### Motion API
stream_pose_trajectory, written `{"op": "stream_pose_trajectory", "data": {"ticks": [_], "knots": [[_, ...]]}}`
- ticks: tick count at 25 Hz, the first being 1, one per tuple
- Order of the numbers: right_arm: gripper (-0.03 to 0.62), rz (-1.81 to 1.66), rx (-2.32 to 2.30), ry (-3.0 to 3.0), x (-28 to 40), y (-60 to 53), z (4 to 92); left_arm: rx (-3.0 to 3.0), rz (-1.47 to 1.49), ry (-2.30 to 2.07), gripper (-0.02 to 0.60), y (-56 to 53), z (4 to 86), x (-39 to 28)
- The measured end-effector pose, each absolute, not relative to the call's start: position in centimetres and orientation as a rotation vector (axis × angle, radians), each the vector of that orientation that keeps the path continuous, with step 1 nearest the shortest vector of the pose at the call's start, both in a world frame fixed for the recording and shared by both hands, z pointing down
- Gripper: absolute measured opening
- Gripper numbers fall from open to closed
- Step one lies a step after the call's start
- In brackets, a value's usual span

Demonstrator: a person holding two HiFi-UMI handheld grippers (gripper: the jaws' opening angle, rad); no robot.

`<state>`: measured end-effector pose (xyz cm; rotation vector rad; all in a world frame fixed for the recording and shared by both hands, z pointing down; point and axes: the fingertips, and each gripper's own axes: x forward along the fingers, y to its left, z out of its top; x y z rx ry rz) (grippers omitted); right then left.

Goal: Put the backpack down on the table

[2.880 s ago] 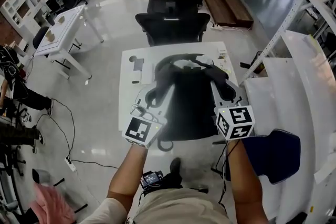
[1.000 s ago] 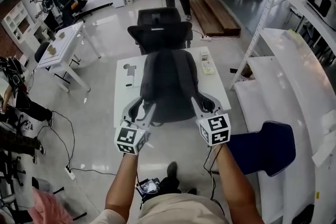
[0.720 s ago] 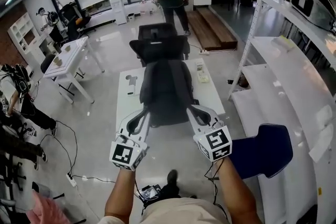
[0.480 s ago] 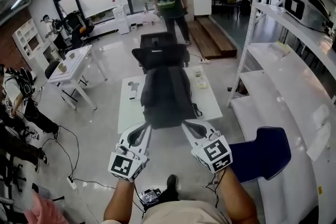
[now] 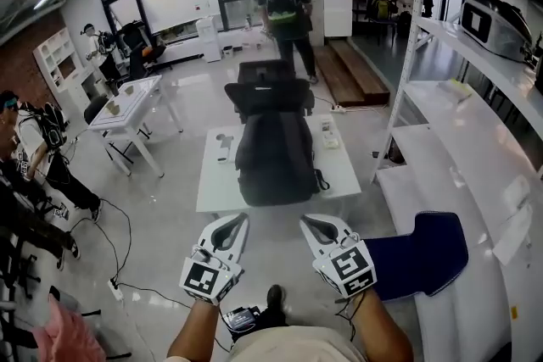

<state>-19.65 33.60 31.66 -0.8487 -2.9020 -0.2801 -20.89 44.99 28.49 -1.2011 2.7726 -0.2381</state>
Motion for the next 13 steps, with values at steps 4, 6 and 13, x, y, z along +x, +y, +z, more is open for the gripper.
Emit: {"op": "stream_pose_trajectory", "data": {"ticks": [4,6,13], "knots": [[0.025,-0.269,-0.831,-2.910,-18.9,33.0,31.5,-1.196,-0.231,2.780,0.020,45.0,28.5,-20.3],[0.025,-0.266,-0.820,-2.914,-18.7,32.8,31.4,-1.198,-0.232,2.779,0.020,45.0,28.5,-20.1],[0.025,-0.247,-0.796,-2.922,-18.9,32.1,31.7,-1.201,-0.239,2.783,0.020,44.9,28.9,-20.5]]}}
